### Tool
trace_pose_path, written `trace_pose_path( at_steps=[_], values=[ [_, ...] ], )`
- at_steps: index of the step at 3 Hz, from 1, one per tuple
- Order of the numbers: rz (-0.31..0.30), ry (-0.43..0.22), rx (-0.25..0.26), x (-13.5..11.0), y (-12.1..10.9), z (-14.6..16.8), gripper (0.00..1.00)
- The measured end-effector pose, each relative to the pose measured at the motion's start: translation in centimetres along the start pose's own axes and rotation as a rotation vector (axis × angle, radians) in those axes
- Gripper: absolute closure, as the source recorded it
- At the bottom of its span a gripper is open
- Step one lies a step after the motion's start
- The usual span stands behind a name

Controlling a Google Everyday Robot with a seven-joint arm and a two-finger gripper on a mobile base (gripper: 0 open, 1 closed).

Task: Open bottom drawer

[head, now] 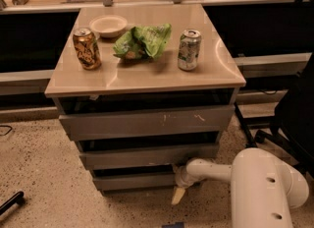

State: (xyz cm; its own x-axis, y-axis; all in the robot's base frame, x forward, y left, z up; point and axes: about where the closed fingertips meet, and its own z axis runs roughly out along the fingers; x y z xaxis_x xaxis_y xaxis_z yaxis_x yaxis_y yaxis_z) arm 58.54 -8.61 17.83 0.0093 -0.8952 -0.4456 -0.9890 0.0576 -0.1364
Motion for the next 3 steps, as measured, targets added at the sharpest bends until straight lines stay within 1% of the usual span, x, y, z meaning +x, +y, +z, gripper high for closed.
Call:
trace_pose_path(
  at_steps=[3],
  values=[
    [0.025,0.026,-0.08,0.38,1.44,0.38,0.0]
  ],
)
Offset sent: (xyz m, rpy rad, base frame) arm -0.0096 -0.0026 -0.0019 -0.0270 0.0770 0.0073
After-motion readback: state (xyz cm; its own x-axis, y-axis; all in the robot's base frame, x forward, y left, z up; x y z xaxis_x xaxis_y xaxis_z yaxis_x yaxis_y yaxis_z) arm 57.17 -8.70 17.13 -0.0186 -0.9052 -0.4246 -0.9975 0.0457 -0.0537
